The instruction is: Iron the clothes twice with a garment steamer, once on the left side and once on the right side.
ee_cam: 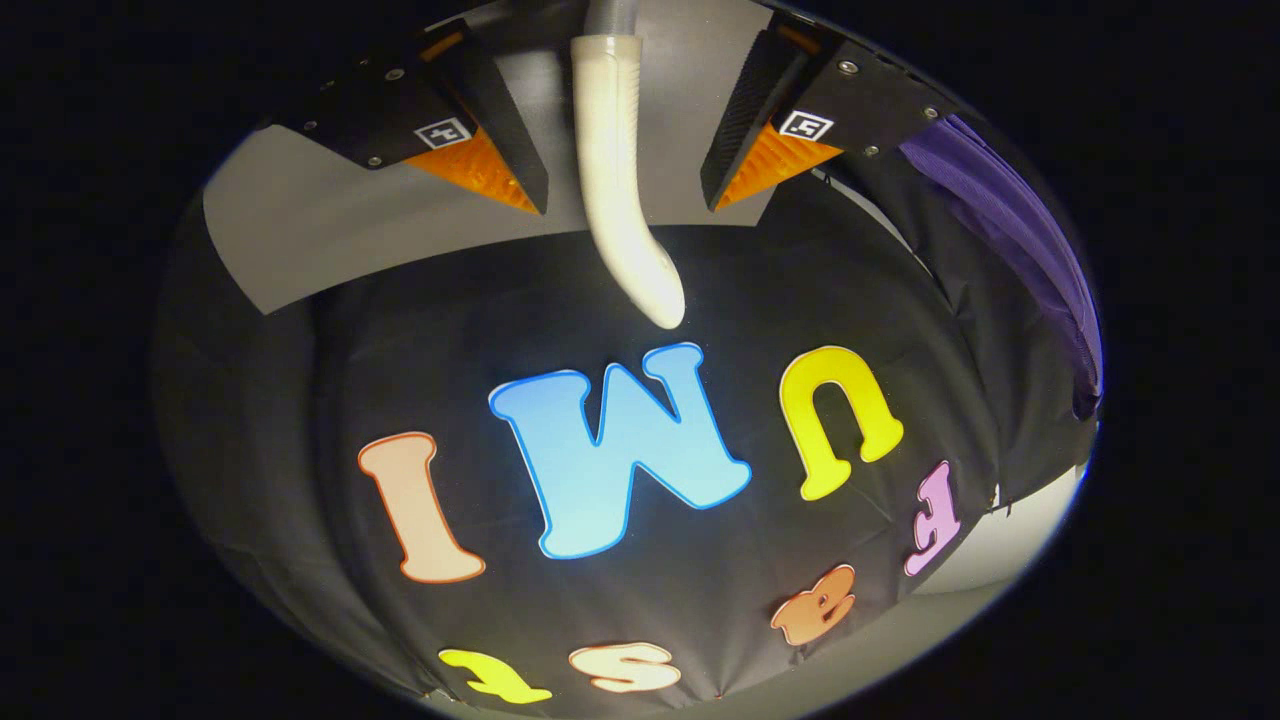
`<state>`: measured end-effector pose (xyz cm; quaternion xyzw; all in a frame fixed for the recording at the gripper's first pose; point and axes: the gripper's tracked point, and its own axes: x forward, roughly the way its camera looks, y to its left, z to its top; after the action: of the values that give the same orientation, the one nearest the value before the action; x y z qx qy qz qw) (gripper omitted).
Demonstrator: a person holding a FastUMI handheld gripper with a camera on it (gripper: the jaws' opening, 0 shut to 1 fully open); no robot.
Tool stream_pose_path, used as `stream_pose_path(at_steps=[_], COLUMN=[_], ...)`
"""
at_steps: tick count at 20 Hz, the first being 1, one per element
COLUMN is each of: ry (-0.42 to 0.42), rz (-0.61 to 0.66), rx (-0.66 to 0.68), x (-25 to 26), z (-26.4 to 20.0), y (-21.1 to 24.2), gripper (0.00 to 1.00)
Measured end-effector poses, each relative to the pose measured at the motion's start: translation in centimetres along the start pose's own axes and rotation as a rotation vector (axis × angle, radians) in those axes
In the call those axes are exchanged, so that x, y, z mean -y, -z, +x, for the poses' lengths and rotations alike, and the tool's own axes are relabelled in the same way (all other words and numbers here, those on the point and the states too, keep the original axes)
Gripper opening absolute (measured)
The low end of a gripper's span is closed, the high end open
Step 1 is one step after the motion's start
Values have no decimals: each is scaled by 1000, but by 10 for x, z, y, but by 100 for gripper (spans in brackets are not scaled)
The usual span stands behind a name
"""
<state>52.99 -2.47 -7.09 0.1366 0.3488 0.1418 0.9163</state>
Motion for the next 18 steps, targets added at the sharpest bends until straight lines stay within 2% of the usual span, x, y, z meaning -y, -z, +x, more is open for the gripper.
stream_pose_path(at_steps=[6, 9, 10, 11, 12, 14, 18], ry=[-104, -185, -201, -217, -249, -284, -276], rz=[118, 219, 266, 321, 374, 412, 387], rx=[-166, -219, -252, -278, -285, -272, -146], x=[-3, -7, -6, -5, -4, -7, -4], z=[19, 26, 28, 31, 29, 28, 13], y=[34, 41, 46, 49, 48, 48, 25], gripper=[91, 76, 66, 61, 50, 42, 38])
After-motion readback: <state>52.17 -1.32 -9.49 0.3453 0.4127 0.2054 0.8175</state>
